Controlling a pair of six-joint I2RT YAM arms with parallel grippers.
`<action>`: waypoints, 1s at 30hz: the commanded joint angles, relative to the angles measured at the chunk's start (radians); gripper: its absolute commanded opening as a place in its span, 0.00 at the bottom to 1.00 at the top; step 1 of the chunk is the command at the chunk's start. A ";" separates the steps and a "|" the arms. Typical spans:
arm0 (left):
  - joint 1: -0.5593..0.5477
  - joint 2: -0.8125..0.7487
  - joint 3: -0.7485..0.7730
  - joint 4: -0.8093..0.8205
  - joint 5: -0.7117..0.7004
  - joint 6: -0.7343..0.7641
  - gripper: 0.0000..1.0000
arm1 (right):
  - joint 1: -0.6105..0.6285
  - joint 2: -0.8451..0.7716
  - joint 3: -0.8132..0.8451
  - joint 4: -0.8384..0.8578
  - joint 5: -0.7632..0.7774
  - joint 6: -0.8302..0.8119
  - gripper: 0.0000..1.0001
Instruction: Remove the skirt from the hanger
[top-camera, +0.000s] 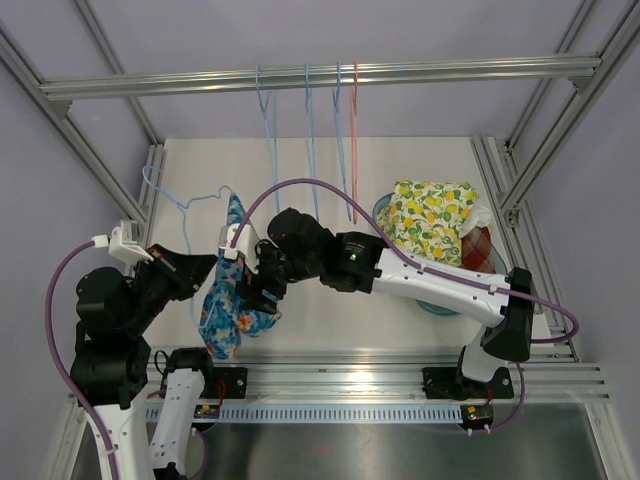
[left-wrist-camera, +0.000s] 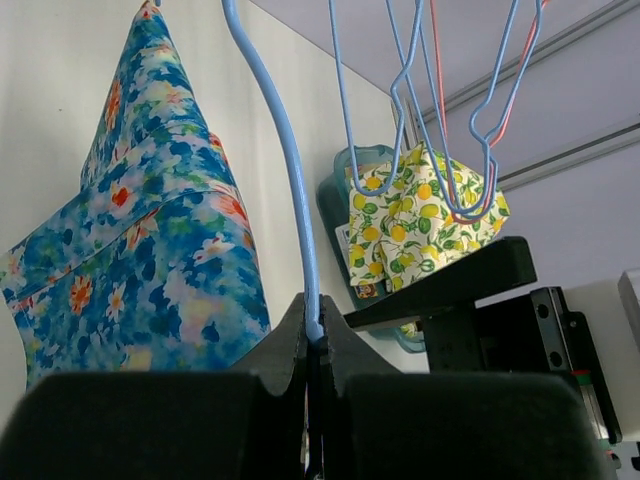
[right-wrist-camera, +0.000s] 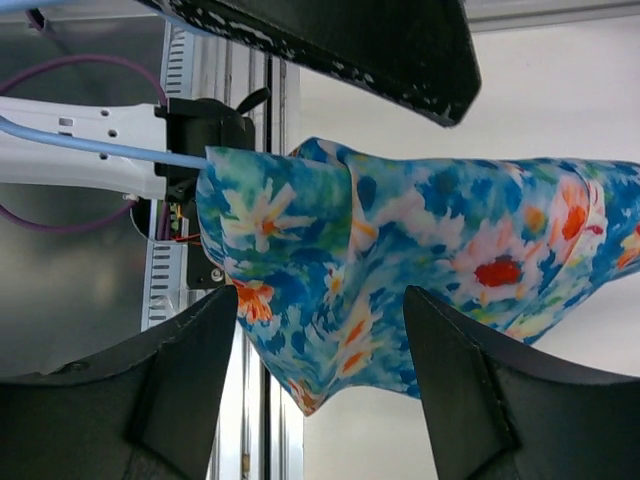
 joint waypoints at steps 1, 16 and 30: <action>-0.003 -0.018 0.048 0.118 0.059 -0.045 0.00 | 0.020 0.016 -0.001 0.078 0.006 0.054 0.71; -0.001 -0.040 0.043 0.153 0.120 -0.055 0.00 | 0.021 0.042 0.043 0.029 0.029 -0.022 0.05; -0.003 -0.101 -0.168 0.121 -0.033 0.275 0.00 | -0.014 -0.330 -0.001 -0.006 -0.137 -0.331 0.00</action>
